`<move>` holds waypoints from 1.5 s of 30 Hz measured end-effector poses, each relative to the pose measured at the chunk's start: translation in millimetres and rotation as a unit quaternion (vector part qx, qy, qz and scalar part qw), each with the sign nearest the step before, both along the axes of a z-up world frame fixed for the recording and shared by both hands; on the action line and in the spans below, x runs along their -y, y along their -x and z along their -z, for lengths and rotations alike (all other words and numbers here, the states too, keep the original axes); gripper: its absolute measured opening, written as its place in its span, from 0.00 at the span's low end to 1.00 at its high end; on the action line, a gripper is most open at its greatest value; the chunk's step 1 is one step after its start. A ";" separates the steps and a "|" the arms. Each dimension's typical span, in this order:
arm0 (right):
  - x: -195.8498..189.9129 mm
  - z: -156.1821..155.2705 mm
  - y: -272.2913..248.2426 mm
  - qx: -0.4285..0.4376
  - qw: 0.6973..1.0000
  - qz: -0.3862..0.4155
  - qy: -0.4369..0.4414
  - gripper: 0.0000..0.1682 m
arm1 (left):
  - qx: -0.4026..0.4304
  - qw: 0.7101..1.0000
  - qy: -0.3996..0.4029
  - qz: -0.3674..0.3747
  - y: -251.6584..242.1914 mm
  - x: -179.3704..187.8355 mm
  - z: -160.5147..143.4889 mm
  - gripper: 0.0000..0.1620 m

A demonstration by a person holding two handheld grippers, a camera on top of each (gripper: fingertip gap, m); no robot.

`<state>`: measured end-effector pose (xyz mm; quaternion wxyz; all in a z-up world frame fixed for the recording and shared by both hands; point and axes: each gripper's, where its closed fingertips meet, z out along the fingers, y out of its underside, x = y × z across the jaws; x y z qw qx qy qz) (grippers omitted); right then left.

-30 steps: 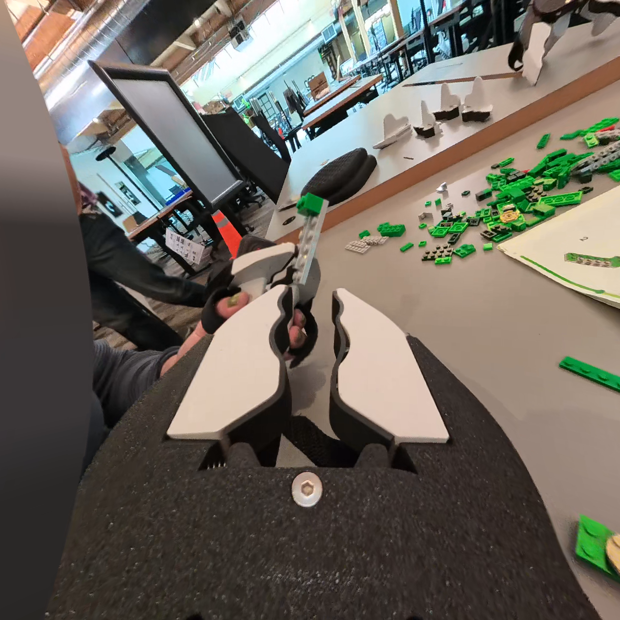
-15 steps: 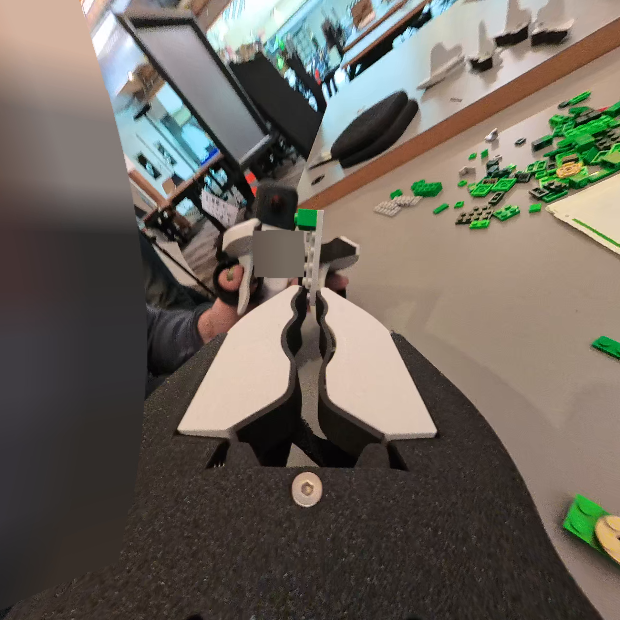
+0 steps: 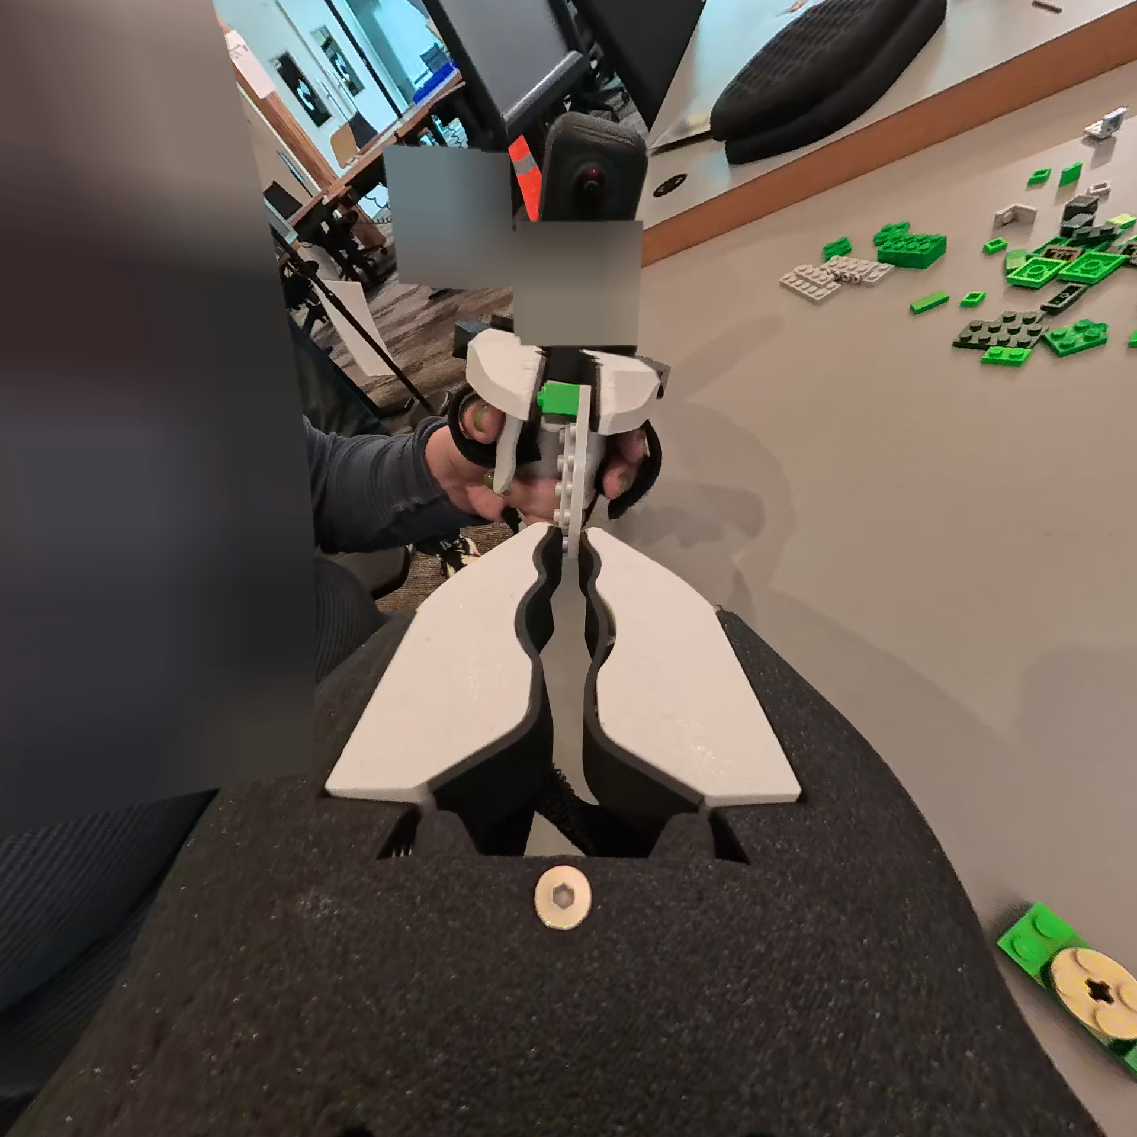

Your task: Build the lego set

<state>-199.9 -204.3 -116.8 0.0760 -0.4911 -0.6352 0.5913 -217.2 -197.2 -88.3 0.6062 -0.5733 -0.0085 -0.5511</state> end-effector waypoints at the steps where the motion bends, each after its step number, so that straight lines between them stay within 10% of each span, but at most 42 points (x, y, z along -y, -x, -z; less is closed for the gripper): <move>1: 0.1 0.8 0.1 0.003 1.000 -0.001 0.000 0.03 | -0.002 1.000 0.002 -0.005 0.7 -0.3 0.9 0.09; 6: -19.1 -1.7 8.5 -0.034 0.998 0.044 -0.036 0.05 | 0.021 0.998 0.013 -0.061 18.6 -5.4 0.0 0.09; 10: -95.9 31.7 21.3 -0.002 0.955 0.133 -0.264 0.10 | 0.103 0.983 0.062 -0.139 56.4 -10.6 6.5 0.09; 18: -153.8 90.7 47.9 0.122 0.842 -0.091 -0.518 0.12 | 0.146 0.966 0.103 -0.185 73.9 -13.5 17.6 0.09; 30: -163.2 114.1 41.8 0.177 0.844 -0.199 -0.466 0.08 | 0.216 0.957 0.105 -0.163 86.2 -13.2 24.9 0.09; 45: -161.8 114.1 48.5 0.145 0.888 -0.118 -0.420 0.05 | 0.257 0.948 0.093 -0.164 91.6 -21.9 30.0 0.09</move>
